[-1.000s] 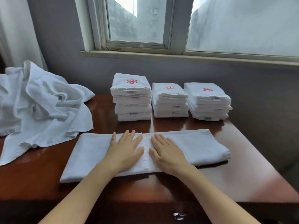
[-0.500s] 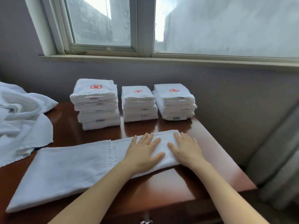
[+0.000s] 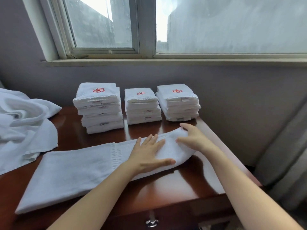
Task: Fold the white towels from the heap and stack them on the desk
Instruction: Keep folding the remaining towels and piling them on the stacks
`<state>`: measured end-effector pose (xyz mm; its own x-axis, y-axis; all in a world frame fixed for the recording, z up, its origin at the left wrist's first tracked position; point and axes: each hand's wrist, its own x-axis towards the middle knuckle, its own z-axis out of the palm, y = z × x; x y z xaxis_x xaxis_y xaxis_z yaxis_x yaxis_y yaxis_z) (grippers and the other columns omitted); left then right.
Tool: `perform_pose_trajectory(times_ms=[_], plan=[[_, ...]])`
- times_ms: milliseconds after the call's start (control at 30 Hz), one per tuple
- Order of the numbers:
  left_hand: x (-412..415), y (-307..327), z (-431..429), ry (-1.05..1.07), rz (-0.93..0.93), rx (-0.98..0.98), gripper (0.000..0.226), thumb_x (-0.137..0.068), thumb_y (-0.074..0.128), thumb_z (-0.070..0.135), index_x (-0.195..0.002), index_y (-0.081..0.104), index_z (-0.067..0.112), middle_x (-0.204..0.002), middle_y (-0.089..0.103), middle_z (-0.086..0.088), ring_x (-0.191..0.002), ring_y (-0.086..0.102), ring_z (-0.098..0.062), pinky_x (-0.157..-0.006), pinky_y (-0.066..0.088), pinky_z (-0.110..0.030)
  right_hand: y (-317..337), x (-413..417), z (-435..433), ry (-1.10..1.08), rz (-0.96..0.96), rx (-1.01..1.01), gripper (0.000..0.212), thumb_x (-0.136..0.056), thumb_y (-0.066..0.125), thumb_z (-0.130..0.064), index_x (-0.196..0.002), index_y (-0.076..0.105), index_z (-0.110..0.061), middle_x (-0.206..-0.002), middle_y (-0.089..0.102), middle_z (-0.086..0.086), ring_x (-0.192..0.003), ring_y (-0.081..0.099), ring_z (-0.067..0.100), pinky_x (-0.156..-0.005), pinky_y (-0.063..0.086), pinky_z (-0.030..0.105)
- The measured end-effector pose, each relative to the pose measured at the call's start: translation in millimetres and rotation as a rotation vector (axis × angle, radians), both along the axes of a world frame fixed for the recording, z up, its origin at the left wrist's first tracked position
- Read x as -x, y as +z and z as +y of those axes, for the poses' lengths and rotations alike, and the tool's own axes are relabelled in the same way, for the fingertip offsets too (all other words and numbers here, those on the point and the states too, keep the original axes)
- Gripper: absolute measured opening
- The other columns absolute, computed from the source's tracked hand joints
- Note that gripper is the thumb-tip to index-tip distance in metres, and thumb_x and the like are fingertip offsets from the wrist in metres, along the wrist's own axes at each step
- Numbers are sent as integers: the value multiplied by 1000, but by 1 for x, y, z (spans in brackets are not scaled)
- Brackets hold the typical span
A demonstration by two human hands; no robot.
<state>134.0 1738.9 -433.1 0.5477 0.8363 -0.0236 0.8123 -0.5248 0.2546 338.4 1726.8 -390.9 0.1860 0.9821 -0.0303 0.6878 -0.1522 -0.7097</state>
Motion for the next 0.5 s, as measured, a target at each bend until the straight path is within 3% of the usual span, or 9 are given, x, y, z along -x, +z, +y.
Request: perform_pose_trajectory(times_ms=[100, 133, 200, 267, 367, 433, 500], plan=[[0, 21, -7, 5, -472, 310, 86, -82, 35, 83, -153, 29, 35, -161, 25, 10, -148, 16, -5, -123, 9, -41, 20, 11, -9, 34, 415, -134, 69, -82, 69, -6, -145, 45, -21, -132, 57, 4, -111, 60, 16, -71, 52, 18], [0, 33, -10, 12, -676, 453, 81, -85, 34, 80, -152, 33, 34, -158, 33, 11, -145, 25, -4, -120, 16, -36, 29, 19, -12, 52, 526, -162, 67, -84, 68, -4, -145, 45, -21, -126, 61, 7, -106, 64, 19, -67, 54, 21], [4, 58, -18, 81, -922, 638, 78, -83, 31, 78, -147, 41, 35, -150, 45, 11, -138, 39, -4, -112, 28, -33, 46, 41, -16, 100, 666, -224, 65, -85, 67, 0, -143, 46, -20, -116, 67, 15, -102, 68, 26, -79, 58, 35], [16, 83, -24, 117, -1046, 716, 75, -82, 29, 78, -141, 50, 36, -138, 59, 8, -127, 53, -7, -107, 41, -36, 61, 71, -20, 161, 758, -288, 60, -86, 65, 3, -140, 50, -18, -111, 69, 20, -96, 69, 27, -91, 54, 41], [50, 113, -31, 112, -1181, 719, 71, -86, 31, 73, -133, 59, 28, -125, 68, -4, -109, 64, -19, -94, 51, -40, 79, 120, -23, 255, 822, -331, 54, -86, 62, 4, -135, 55, -18, -108, 69, 20, -99, 70, 31, -93, 54, 42], [79, 126, -35, 180, -1225, 672, 71, -88, 32, 70, -132, 61, 22, -125, 66, -13, -114, 63, -31, -102, 48, -48, 89, 151, -23, 294, 825, -330, 52, -86, 62, 2, -132, 56, -21, -111, 68, 21, -105, 67, 34, -93, 52, 49], [110, 131, -39, 239, -1235, 639, 68, -93, 29, 68, -132, 60, 23, -126, 66, -13, -119, 62, -31, -106, 44, -53, 94, 182, -20, 353, 823, -335, 51, -85, 63, 1, -131, 58, -22, -112, 67, 18, -107, 67, 29, -95, 52, 44]])
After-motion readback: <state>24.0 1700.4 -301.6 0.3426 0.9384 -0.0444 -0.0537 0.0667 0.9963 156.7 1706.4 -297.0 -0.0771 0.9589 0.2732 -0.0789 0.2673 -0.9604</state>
